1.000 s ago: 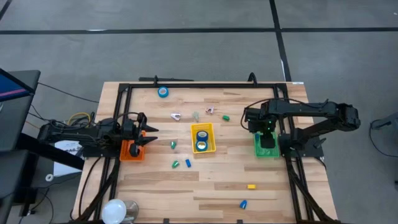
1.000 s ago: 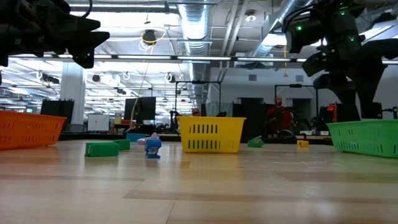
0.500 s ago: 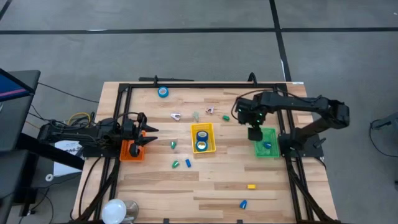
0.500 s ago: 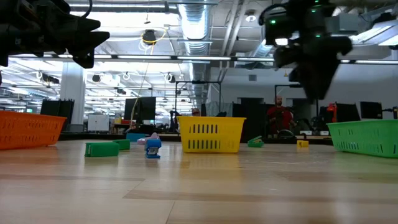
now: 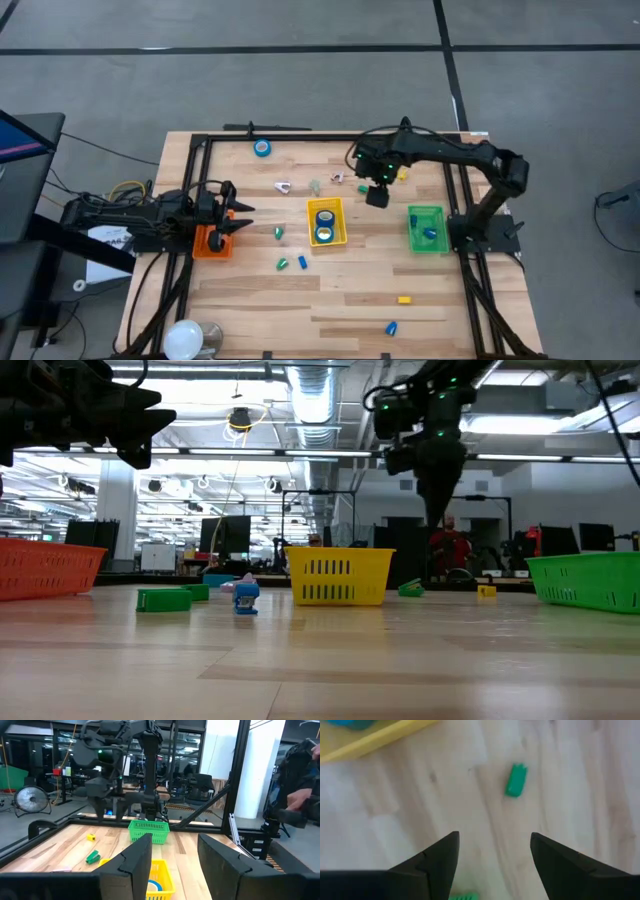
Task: Pick and place Stapler, Stapler remover, tape
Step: Put the green stapler into the green basket
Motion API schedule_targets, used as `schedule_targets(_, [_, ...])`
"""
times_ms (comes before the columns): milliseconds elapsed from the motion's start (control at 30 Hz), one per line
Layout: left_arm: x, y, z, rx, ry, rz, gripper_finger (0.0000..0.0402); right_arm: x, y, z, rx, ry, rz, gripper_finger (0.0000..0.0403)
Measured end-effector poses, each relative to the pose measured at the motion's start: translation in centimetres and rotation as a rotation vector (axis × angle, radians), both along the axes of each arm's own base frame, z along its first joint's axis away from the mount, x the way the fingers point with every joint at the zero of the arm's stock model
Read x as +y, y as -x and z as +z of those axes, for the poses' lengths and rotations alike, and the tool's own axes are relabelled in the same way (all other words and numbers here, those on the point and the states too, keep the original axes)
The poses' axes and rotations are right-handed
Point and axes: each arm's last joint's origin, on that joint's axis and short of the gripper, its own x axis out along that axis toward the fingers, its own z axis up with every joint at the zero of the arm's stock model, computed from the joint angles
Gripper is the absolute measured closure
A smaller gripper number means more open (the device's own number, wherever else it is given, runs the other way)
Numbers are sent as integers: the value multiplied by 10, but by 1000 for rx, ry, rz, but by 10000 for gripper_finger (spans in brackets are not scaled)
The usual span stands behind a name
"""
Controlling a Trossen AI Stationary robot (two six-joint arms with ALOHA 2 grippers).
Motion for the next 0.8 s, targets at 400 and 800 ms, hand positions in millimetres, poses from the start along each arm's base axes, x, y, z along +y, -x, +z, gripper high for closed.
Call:
schedule_targets(400, [0, 0, 0, 0, 0, 0, 252, -13, -31, -34, 52, 31, -6, 118])
schedule_targets(800, [0, 0, 0, 0, 0, 0, 252, -34, -37, -65, 85, 18, 0, 64])
